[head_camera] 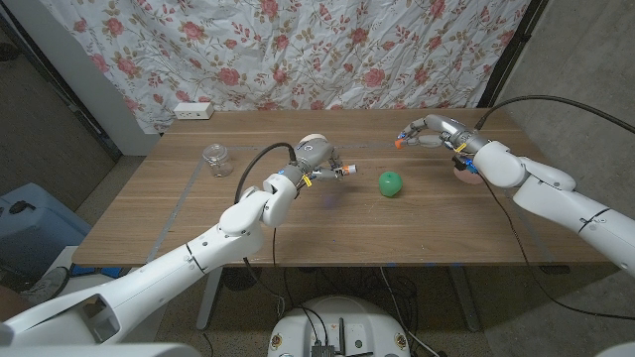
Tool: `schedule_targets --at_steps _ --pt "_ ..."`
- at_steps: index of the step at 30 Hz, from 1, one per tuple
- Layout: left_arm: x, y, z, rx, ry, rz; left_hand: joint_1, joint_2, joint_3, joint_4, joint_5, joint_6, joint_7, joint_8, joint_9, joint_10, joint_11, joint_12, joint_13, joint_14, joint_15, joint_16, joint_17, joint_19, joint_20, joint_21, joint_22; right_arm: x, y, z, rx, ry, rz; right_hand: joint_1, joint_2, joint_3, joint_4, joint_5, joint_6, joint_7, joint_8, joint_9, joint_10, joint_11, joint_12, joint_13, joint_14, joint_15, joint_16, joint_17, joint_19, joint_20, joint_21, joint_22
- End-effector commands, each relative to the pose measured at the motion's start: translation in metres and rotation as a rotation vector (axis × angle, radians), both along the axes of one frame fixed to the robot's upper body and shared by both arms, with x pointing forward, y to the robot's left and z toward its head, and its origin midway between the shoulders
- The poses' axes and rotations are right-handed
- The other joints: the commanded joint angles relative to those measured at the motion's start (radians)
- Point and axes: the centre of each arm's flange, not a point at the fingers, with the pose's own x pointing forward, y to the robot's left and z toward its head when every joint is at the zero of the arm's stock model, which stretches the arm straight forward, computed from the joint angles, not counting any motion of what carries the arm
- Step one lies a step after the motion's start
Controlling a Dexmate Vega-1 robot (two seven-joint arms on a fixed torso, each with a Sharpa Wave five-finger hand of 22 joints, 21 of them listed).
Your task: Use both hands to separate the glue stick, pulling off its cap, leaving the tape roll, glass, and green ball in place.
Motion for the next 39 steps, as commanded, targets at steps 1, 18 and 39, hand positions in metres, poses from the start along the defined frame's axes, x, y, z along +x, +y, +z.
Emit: schedule_targets --at_steps 1,18,39 --pt "0.001 0.004 -0.007 0.03 0.021 0.012 0.036 0.044 0.002 0.004 0.005 0.1 -0.029 0.004 0.009 0.029 -0.029 0.009 0.002 0.007 -0.148 -0.004 0.002 -0.003 -0.045 -0.004 0.004 0.007 0.001 0.004 -0.094 0.012 -0.073 -0.011 -0.002 -0.003 0.002 0.001 -0.003 0.002 -0.007 0.004 -0.005 -0.003 -0.005 0.006 0.0 -0.136 0.001 0.003 0.011 -0.002 0.003 0.003" --pt "0.006 0.008 -0.01 0.15 0.019 0.058 0.032 0.044 -0.001 0.005 0.005 0.094 -0.031 0.003 0.009 0.022 -0.029 0.007 0.002 0.006 -0.147 -0.005 0.002 -0.007 -0.045 -0.005 0.004 0.016 0.014 0.006 -0.226 0.036 -0.119 -0.018 -0.004 -0.011 0.003 0.0 -0.001 0.002 -0.012 0.003 -0.012 -0.004 -0.009 0.009 0.001 -0.13 0.002 0.005 0.02 0.003 0.005 0.003" --pt "0.011 0.011 -0.019 0.233 0.026 0.092 0.029 0.046 -0.004 0.006 0.005 0.088 -0.031 0.001 0.009 0.013 -0.029 0.006 0.002 0.002 -0.147 -0.006 0.001 -0.011 -0.044 -0.006 0.005 0.03 0.035 0.001 -0.369 0.066 -0.211 -0.019 -0.007 -0.017 0.0 0.0 -0.004 0.001 -0.019 0.003 -0.021 -0.003 -0.014 0.013 -0.002 -0.13 0.003 0.01 0.027 0.004 0.004 0.003"
